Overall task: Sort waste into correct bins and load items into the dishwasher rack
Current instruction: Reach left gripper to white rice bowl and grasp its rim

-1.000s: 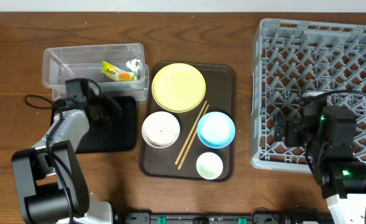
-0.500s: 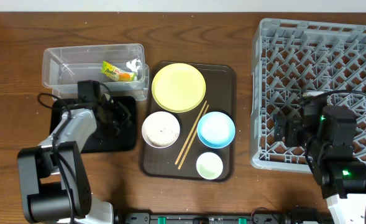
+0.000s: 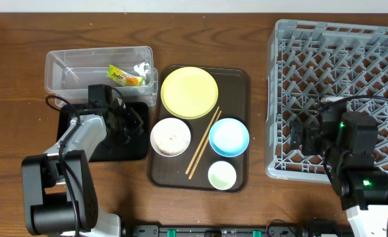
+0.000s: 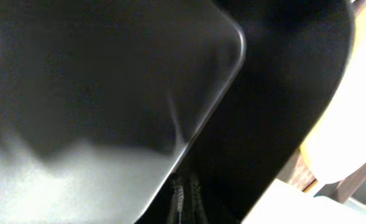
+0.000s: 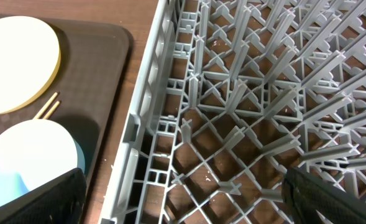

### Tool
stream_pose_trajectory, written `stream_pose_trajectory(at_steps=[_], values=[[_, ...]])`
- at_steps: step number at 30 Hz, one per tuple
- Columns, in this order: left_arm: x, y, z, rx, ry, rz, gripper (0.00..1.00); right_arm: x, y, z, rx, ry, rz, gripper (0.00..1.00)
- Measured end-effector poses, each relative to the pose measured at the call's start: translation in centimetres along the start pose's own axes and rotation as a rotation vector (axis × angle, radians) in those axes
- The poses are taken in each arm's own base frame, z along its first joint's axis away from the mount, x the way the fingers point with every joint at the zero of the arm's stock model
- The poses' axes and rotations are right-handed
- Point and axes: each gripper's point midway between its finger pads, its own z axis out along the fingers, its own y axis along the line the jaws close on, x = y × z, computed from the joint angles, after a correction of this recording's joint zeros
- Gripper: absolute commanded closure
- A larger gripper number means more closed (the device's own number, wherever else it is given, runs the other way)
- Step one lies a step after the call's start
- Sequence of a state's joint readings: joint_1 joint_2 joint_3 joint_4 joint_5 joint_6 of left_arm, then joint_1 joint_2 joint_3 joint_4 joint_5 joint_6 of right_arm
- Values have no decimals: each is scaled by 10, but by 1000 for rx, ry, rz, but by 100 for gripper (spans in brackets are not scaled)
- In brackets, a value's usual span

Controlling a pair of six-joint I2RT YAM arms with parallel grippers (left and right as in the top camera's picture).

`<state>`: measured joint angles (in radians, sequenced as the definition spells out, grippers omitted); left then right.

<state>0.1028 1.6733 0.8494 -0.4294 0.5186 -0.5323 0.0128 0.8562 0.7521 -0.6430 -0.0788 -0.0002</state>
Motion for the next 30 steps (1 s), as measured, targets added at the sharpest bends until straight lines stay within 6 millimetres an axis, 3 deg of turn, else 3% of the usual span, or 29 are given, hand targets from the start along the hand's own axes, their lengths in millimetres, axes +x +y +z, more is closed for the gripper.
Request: stream_pose_trajectory(at_steps=[7, 12, 22, 30], values=[[-4, -16, -35, 11, -104, 126, 56, 0, 0, 0, 0, 0, 0, 1], [8, -48, -58, 55, -162, 303, 51, 0, 0, 0, 0, 1, 0, 1], [77, -95, -31, -26, -141, 723, 39, 0, 0, 0, 0, 0, 0, 1], [101, -117, -17, -97, -228, 914, 39, 0, 0, 0, 0, 1, 0, 1]])
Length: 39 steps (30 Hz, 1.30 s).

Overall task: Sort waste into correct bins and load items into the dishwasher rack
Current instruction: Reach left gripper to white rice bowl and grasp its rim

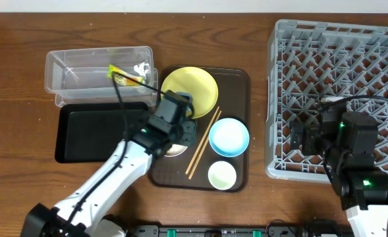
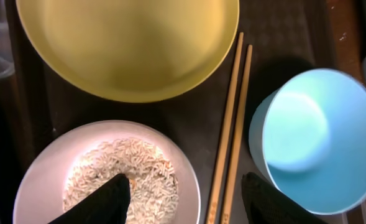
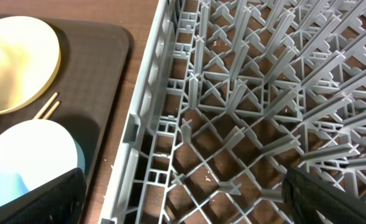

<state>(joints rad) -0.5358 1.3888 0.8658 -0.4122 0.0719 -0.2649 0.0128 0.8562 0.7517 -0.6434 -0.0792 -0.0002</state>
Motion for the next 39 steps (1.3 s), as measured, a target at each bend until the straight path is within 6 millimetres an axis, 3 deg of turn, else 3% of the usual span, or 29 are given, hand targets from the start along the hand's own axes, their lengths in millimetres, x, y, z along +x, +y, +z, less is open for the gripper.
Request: stream_pose_trajectory(at_steps=[7, 11, 14, 18, 26, 31, 39], values=[[25, 10, 35, -97, 108, 35, 40, 0, 0, 0, 0, 0, 0, 1], [30, 13, 48, -114, 129, 36, 40, 0, 0, 0, 0, 0, 0, 1], [26, 12, 51, -110, 112, 35, 41, 0, 0, 0, 0, 0, 0, 1], [20, 11, 52, -106, 89, 34, 57, 0, 0, 0, 0, 0, 0, 1], [26, 12, 57, -117, 110, 42, 57, 0, 0, 0, 0, 0, 0, 1], [36, 2, 64, -104, 142, 71, 57, 0, 0, 0, 0, 0, 0, 1], [41, -6, 64, -88, 150, 91, 77, 1, 0, 0, 0, 3, 0, 1]])
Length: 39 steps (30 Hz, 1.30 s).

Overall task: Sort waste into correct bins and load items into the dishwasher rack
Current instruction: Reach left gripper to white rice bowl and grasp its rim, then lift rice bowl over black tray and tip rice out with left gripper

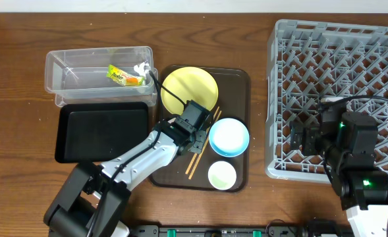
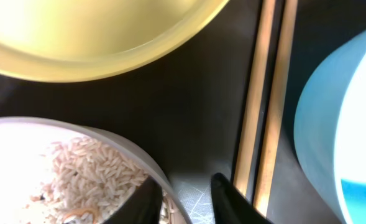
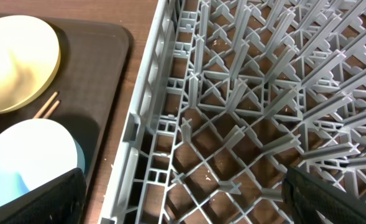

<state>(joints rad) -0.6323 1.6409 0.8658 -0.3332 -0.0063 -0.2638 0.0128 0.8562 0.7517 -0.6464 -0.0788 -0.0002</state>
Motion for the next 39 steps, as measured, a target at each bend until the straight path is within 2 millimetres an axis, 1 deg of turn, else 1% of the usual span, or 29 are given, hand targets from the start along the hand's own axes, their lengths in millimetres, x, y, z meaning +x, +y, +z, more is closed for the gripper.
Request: stream_pose_trajectory(at_steps=[6, 7, 9, 12, 19, 23, 27, 30, 33, 36, 39], values=[[7, 2, 0, -10, 29, 1, 83, 0, 0, 0, 0, 0, 0, 1], [8, 3, 0, -11, 31, 1, 85, 0, 0, 0, 0, 0, 0, 1], [8, 3, 0, -12, 32, 1, 87, 0, 0, 0, 0, 0, 0, 1], [8, 3, 0, -13, 32, -1, 93, 0, 0, 0, 0, 0, 0, 1], [3, 6, -4, -34, 17, 5, 94, 0, 0, 0, 0, 0, 0, 1], [4, 7, -17, -30, 17, 4, 94, 0, 0, 0, 0, 0, 0, 1], [6, 5, -37, -11, 19, 6, 94, 0, 0, 0, 0, 0, 0, 1], [2, 1, -52, 20, -3, 16, 94, 0, 0, 0, 0, 0, 0, 1], [3, 1, -64, 57, 0, 9, 94, 0, 0, 0, 0, 0, 0, 1], [7, 13, -72, 87, 25, -46, 94, 0, 0, 0, 0, 0, 0, 1], [8, 33, -77, 116, 50, -141, 94, 0, 0, 0, 0, 0, 0, 1]])
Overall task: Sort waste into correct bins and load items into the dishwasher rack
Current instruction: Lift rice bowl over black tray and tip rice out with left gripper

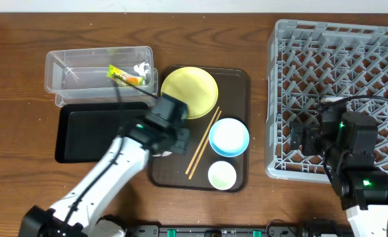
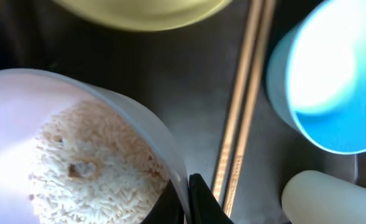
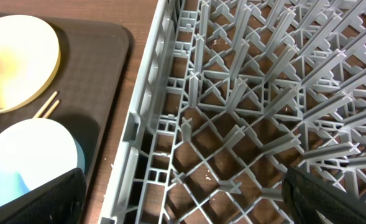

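Note:
A white bowl of rice [image 2: 77, 162] fills the left of the left wrist view. My left gripper [image 2: 186, 200] is shut on its right rim, one finger inside and one outside. From overhead, the left gripper [image 1: 172, 133] covers most of the bowl on the brown tray [image 1: 240, 85]. Chopsticks [image 1: 203, 143], a blue bowl [image 1: 229, 137], a pale green cup [image 1: 222, 174] and a yellow plate [image 1: 192, 92] also lie on the tray. My right gripper [image 3: 186, 199] hangs open over the left edge of the grey dishwasher rack [image 1: 338, 66].
A clear bin [image 1: 82, 69] at the back left holds a yellow-green wrapper [image 1: 124, 76] and a white scrap. A black bin [image 1: 88, 131] lies in front of it, left of the tray. Brown tabletop surrounds everything.
My left gripper, open then with its fingers astride the rice bowl's right rim, is now shut on that rim. The wrist sits a little further left. The right arm has not moved.
My left gripper was low over the black bin at the left. Then it was open above the rice bowl on the tray, then down at the bowl's right rim beside the chopsticks. Now it grips that rim. The right gripper stayed open over the rack.

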### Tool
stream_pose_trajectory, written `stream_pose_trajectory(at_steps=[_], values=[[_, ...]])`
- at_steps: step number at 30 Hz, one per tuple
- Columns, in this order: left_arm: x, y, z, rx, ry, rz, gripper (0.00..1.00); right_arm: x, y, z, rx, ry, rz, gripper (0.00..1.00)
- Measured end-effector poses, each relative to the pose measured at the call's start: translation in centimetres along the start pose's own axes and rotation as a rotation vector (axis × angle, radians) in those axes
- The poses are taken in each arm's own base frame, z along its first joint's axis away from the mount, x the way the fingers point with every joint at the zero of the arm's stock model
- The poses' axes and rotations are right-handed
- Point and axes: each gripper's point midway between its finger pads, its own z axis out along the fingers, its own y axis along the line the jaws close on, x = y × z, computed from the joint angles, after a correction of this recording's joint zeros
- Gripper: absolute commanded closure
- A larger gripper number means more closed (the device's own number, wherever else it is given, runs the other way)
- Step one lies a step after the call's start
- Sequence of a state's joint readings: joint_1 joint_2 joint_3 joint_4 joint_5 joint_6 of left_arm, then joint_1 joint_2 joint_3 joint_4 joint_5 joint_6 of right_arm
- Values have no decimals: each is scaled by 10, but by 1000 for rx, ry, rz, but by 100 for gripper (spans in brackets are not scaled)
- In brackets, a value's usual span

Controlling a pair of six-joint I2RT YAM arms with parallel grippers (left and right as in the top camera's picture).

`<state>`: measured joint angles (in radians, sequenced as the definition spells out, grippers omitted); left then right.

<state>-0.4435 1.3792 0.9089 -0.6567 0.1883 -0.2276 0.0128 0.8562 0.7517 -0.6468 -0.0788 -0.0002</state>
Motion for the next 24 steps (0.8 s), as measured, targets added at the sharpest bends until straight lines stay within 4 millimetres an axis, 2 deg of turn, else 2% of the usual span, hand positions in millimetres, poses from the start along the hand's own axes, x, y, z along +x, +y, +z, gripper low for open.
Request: stream_pose_trajectory(at_steps=[10, 16, 24], values=[[-19, 64, -26, 204, -44, -281, 94, 0, 0, 0, 0, 0, 0, 1], [-28, 83, -44, 334, -114, -367, 94, 0, 0, 0, 0, 0, 0, 1], [-36, 105, -61, 413, -199, -448, 94, 0, 0, 0, 0, 0, 0, 1]])
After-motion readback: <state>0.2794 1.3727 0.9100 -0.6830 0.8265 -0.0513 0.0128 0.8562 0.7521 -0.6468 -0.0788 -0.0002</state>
